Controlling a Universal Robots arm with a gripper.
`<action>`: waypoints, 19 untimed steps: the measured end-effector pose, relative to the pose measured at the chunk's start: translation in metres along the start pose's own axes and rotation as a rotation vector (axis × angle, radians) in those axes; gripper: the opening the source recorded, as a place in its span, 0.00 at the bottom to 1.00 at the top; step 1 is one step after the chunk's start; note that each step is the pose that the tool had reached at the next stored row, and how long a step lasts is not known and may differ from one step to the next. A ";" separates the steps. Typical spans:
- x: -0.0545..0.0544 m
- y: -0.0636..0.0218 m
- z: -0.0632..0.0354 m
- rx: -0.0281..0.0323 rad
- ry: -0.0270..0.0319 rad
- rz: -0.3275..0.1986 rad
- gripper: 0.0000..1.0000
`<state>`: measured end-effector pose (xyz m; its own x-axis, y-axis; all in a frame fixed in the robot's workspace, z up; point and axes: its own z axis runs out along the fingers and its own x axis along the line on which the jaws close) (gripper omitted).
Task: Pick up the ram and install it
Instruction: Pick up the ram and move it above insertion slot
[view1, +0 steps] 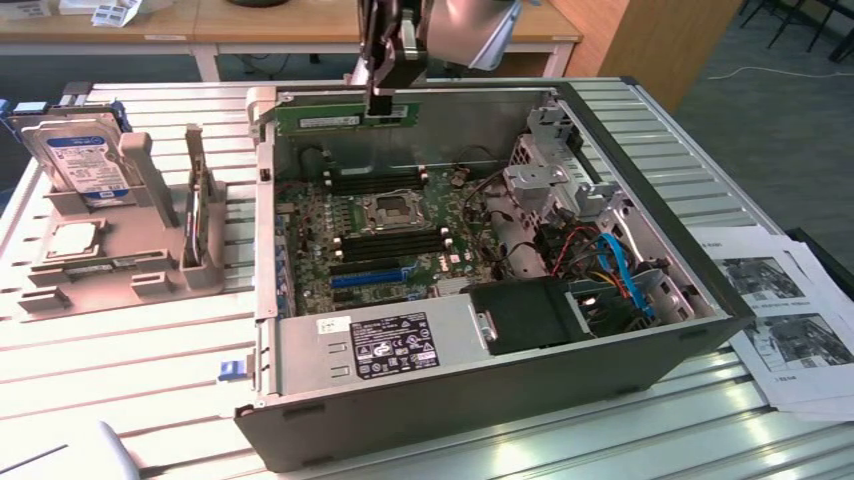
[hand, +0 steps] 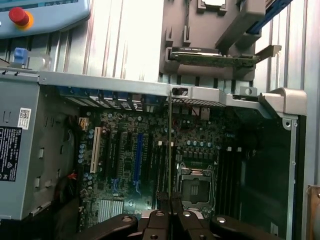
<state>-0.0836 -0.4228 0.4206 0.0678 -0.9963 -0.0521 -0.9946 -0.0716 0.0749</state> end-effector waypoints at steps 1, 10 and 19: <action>0.000 -0.0029 -0.0003 0.0000 0.0001 0.000 0.12; 0.002 -0.0298 -0.0024 -0.0001 0.0001 0.000 0.12; 0.003 -0.0388 -0.0031 0.0004 0.0001 -0.001 0.12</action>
<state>-0.0445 -0.4228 0.4206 0.0690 -0.9963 -0.0521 -0.9946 -0.0728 0.0745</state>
